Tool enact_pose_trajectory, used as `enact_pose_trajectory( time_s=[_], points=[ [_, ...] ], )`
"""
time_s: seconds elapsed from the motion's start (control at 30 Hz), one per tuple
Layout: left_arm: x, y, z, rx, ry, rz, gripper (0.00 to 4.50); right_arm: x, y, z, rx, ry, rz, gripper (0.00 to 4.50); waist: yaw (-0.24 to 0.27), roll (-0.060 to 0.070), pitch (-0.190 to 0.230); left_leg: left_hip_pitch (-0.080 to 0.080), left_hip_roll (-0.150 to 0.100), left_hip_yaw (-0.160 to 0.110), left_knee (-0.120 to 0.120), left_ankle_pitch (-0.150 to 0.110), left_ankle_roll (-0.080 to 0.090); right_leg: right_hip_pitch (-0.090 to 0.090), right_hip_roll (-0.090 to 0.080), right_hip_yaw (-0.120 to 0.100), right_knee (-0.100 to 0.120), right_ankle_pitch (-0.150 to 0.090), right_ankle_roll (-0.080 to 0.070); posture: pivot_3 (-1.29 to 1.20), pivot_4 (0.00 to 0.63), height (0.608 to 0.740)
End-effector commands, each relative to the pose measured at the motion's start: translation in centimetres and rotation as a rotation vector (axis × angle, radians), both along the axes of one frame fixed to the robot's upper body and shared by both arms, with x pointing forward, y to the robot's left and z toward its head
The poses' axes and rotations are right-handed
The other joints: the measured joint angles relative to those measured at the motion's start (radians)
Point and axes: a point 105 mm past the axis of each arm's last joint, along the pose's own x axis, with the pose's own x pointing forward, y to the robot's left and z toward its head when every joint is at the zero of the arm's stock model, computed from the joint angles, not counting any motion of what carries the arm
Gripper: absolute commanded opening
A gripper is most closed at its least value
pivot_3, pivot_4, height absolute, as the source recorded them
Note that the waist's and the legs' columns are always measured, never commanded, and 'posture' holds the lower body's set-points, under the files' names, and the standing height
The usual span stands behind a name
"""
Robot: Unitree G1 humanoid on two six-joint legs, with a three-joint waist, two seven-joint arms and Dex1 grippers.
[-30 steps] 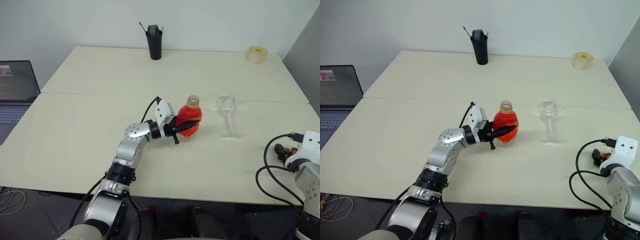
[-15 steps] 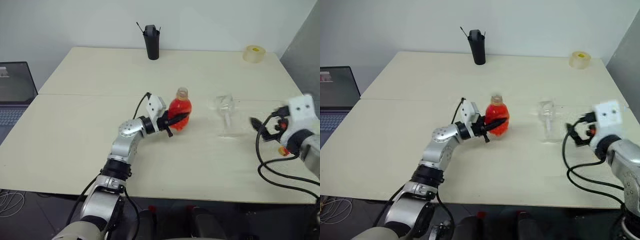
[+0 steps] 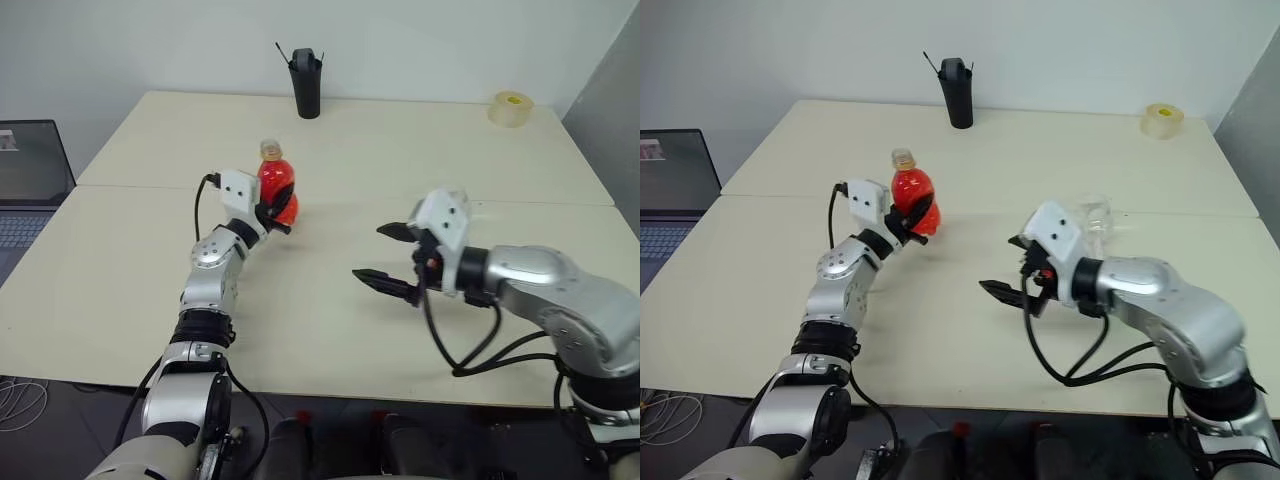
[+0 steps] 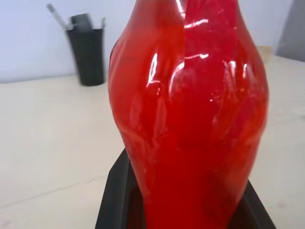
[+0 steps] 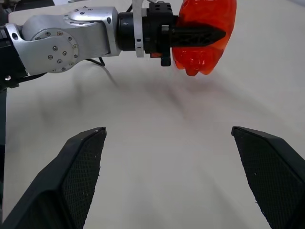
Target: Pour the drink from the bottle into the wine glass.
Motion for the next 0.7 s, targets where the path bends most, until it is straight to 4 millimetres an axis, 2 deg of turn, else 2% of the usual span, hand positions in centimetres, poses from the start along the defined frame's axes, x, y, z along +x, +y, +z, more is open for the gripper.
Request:
enact_pose_trajectory(
  time_s=[0.03, 0.3, 0.4, 0.53, 0.7],
  points=[
    [0.0, 1.8, 2.2, -0.008, -0.096, 0.084, 0.74, 0.0, 1.6, 0.7, 0.01, -0.065, 0.041, 4.5, 0.002, -0.001, 0.0, 0.0, 0.0, 0.0, 0.0, 0.0, 0.0, 0.0, 0.0, 0.0, 0.0, 0.0, 0.0, 0.0, 0.15, 0.74],
    [-0.5, 5.0, 0.6, -0.009, -0.101, 0.225, 0.74, -0.7, 3.1, 0.2, 0.004, -0.054, 0.126, 4.5, 0.0, -0.001, 0.0, 0.0, 0.0, -0.001, 0.0, 0.0, -0.001, 0.0, 0.0, -0.001, 0.0, 0.0, 0.0, 0.0, 0.15, 0.74],
    [-0.7, 6.0, 0.3, -0.019, -0.11, 0.266, 0.74, -0.6, 3.3, 0.1, 0.002, -0.054, 0.133, 4.5, -0.001, -0.001, 0.0, 0.0, 0.0, -0.001, 0.0, 0.0, -0.001, 0.0, 0.0, -0.001, 0.0, 0.0, 0.0, 0.0, 0.15, 0.74],
    [-1.4, 8.7, -0.9, -0.039, -0.095, 0.373, 0.74, -0.5, 3.4, 0.0, -0.002, -0.053, 0.14, 4.5, -0.002, -0.001, -0.001, 0.0, 0.0, -0.001, 0.0, 0.0, 0.0, -0.001, 0.0, -0.001, 0.0, 0.0, 0.0, 0.0, 0.15, 0.74],
    [-1.6, 10.0, -1.8, -0.053, -0.081, 0.433, 0.74, -0.5, 3.4, -0.1, -0.01, -0.052, 0.146, 4.5, -0.001, -0.002, -0.001, 0.0, 0.0, -0.001, 0.0, 0.0, 0.0, -0.001, -0.001, -0.001, 0.0, 0.0, 0.0, 0.0, 0.15, 0.74]
  ],
)
